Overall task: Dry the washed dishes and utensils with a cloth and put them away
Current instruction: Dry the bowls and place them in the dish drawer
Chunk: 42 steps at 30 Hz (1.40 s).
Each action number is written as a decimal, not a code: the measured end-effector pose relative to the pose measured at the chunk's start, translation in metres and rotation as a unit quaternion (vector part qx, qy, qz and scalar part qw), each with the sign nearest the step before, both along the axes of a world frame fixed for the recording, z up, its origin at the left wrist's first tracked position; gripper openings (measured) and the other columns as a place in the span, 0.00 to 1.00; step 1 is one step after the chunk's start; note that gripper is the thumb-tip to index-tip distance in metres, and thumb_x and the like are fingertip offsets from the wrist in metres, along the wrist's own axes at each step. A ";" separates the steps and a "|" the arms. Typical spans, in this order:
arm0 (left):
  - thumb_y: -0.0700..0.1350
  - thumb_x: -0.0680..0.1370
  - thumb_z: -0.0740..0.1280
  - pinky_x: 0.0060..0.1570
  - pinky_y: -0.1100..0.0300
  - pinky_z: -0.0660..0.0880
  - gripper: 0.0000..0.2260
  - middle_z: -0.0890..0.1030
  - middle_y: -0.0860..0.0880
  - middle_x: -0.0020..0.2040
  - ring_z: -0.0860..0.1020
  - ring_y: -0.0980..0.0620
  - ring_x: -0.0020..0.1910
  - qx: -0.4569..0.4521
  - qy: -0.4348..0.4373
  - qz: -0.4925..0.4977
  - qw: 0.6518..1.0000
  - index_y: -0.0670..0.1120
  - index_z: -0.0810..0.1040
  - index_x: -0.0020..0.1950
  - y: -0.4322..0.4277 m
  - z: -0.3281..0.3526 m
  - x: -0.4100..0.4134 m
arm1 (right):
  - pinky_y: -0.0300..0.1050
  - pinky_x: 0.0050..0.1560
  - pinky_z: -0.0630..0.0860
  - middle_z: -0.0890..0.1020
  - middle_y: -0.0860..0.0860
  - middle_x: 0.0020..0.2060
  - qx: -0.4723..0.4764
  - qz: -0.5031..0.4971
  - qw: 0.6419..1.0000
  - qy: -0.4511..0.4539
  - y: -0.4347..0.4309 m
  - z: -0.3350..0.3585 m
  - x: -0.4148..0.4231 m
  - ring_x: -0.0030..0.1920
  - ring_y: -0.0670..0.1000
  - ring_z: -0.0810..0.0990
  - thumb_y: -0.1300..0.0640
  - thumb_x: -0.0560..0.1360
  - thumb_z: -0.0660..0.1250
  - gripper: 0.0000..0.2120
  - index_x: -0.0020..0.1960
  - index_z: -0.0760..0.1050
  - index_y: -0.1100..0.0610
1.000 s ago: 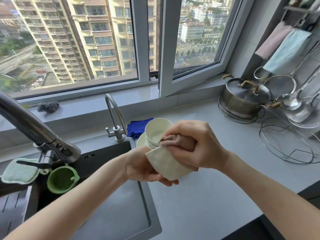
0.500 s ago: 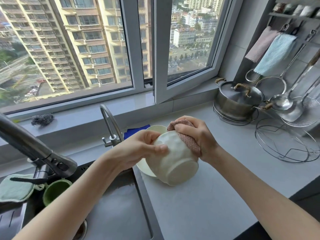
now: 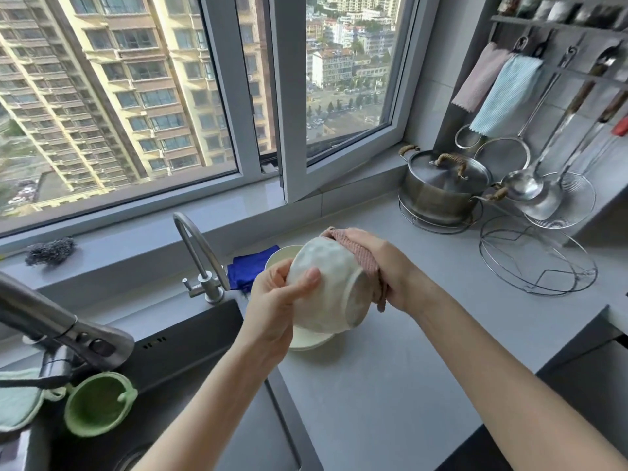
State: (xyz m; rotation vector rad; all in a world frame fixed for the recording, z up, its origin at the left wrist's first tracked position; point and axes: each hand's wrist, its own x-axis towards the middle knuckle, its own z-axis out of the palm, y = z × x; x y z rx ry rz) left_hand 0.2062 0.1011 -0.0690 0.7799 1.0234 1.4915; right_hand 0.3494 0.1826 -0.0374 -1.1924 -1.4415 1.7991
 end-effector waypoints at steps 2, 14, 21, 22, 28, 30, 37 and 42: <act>0.48 0.59 0.79 0.35 0.59 0.76 0.21 0.82 0.45 0.38 0.80 0.50 0.36 0.011 -0.020 0.000 1.000 0.39 0.81 0.46 0.002 0.002 -0.003 | 0.35 0.19 0.68 0.80 0.50 0.34 -0.124 -0.031 0.983 0.132 -0.008 -0.001 0.001 0.26 0.48 0.77 0.48 0.82 0.51 0.18 0.54 0.78 0.55; 0.41 0.80 0.60 0.47 0.52 0.75 0.09 0.83 0.46 0.36 0.80 0.48 0.39 -0.088 -0.176 0.090 0.976 0.40 0.77 0.47 0.008 -0.001 0.019 | 0.47 0.68 0.67 0.66 0.48 0.67 0.309 -0.346 0.886 -0.027 -0.061 -0.055 -0.050 0.69 0.49 0.67 0.41 0.76 0.50 0.29 0.74 0.61 0.53; 0.39 0.79 0.62 0.50 0.53 0.77 0.06 0.82 0.41 0.47 0.81 0.46 0.47 -0.198 -0.262 0.012 0.944 0.37 0.77 0.48 -0.002 0.016 0.004 | 0.60 0.61 0.72 0.72 0.63 0.66 0.612 -0.232 0.701 -0.284 -0.062 -0.058 -0.037 0.64 0.63 0.72 0.48 0.80 0.54 0.21 0.68 0.71 0.54; 0.38 0.78 0.63 0.51 0.52 0.77 0.06 0.82 0.40 0.50 0.81 0.45 0.49 -0.206 -0.287 0.000 0.936 0.37 0.78 0.50 -0.003 0.017 0.001 | 0.63 0.62 0.69 0.69 0.64 0.68 0.656 -0.206 0.661 -0.300 -0.068 -0.066 -0.033 0.66 0.65 0.70 0.48 0.80 0.54 0.20 0.69 0.69 0.53; 0.41 0.75 0.65 0.48 0.47 0.75 0.11 0.83 0.40 0.47 0.83 0.43 0.43 -0.246 -0.325 -0.113 0.906 0.37 0.78 0.54 -0.010 0.016 0.013 | 0.65 0.66 0.66 0.63 0.62 0.69 0.678 -0.257 0.647 -0.235 -0.093 -0.082 0.017 0.70 0.63 0.66 0.48 0.81 0.51 0.19 0.71 0.61 0.50; 0.39 0.69 0.69 0.51 0.45 0.75 0.15 0.83 0.41 0.50 0.82 0.44 0.49 -0.237 -0.335 -0.154 0.899 0.39 0.79 0.55 -0.009 0.011 0.021 | 0.55 0.68 0.67 0.66 0.53 0.70 0.571 -0.330 0.746 -0.096 -0.111 -0.072 0.023 0.71 0.55 0.66 0.54 0.80 0.51 0.20 0.71 0.62 0.51; 0.36 0.43 0.84 0.40 0.44 0.81 0.30 0.84 0.43 0.43 0.84 0.45 0.42 -0.162 -0.282 -0.324 0.888 0.38 0.84 0.44 -0.001 -0.007 0.071 | 0.39 0.23 0.68 0.83 0.43 0.36 0.041 -0.440 0.884 0.152 -0.135 -0.035 0.089 0.35 0.49 0.79 0.42 0.79 0.55 0.19 0.58 0.77 0.52; 0.46 0.72 0.71 0.47 0.62 0.77 0.08 0.85 0.51 0.44 0.82 0.55 0.44 -0.037 -0.200 -0.538 0.818 0.44 0.84 0.48 -0.002 -0.004 0.134 | 0.40 0.37 0.72 0.84 0.44 0.49 -0.105 -0.363 0.913 0.154 -0.161 -0.017 0.171 0.47 0.50 0.79 0.39 0.73 0.63 0.14 0.53 0.82 0.42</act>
